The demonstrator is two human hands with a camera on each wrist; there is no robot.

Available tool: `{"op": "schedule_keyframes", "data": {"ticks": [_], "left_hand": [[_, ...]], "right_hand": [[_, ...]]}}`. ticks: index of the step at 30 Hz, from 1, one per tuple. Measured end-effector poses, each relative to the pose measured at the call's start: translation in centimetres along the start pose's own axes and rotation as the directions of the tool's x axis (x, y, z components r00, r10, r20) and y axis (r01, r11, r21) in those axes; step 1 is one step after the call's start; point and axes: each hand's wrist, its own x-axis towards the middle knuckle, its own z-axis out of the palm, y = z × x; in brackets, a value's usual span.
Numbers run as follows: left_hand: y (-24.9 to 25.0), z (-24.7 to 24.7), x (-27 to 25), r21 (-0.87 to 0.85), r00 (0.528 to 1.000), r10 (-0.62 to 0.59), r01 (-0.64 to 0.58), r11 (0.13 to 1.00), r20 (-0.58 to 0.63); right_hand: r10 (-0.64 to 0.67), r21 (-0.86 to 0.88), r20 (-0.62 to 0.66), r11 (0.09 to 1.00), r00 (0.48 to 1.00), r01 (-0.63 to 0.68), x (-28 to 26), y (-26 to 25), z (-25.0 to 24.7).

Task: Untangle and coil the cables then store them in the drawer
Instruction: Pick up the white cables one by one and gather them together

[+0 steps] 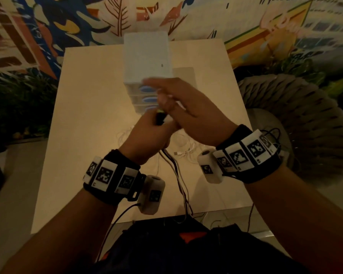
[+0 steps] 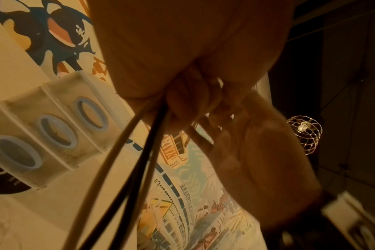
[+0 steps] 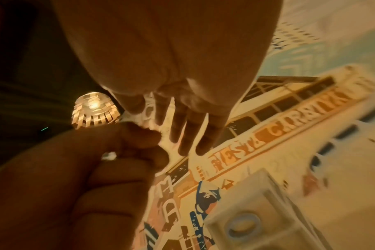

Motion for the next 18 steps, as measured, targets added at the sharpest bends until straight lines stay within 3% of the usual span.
{"op": "schedule_keyframes", "data": {"ticks": [2, 4, 7, 9, 11, 12, 18], "left_hand": [[-0.3, -0.6, 0.3, -0.165, 0.997, -0.054, 0.045, 0.985, -0.049], [-0.4, -1.3, 0.4, -0.242, 0.996, -0.074, 0.061, 0.968, -0.045], [-0.6, -2.0, 0.0, -0.264, 0.995, -0.095, 0.086, 0.961, -0.019], [-0.9, -2.4, -0.1, -0.276, 0.992, -0.121, 0.108, 0.955, -0.028], [-1.2, -2.8, 0.0, -0.284, 0.988, -0.147, 0.129, 0.950, -0.043], [-1.4, -3.0, 0.0, -0.280, 0.986, -0.160, 0.141, 0.950, -0.048], [-2.5, -4.1, -0.3, -0.295, 0.976, -0.198, 0.165, 0.941, -0.086]], "right_hand": [[0.110, 0.175, -0.151, 0.981, 0.982, -0.083, -1.4, 1.4, -0.4], [0.289, 0.227, -0.198, 0.943, 0.937, -0.243, -3.5, 4.8, 0.0], [0.568, -0.029, -0.127, 0.817, 0.813, -0.575, -7.6, 12.1, 1.5], [0.732, -0.201, -0.031, 0.662, 0.681, -0.722, -9.7, 16.1, 2.5], [0.852, -0.085, 0.048, 0.524, 0.522, -0.847, -10.4, 18.0, 3.5], [0.877, -0.004, 0.079, 0.476, 0.474, -0.880, -10.3, 18.5, 4.0], [0.873, -0.102, 0.067, 0.488, 0.483, -0.867, -8.4, 19.3, 6.3]]}}
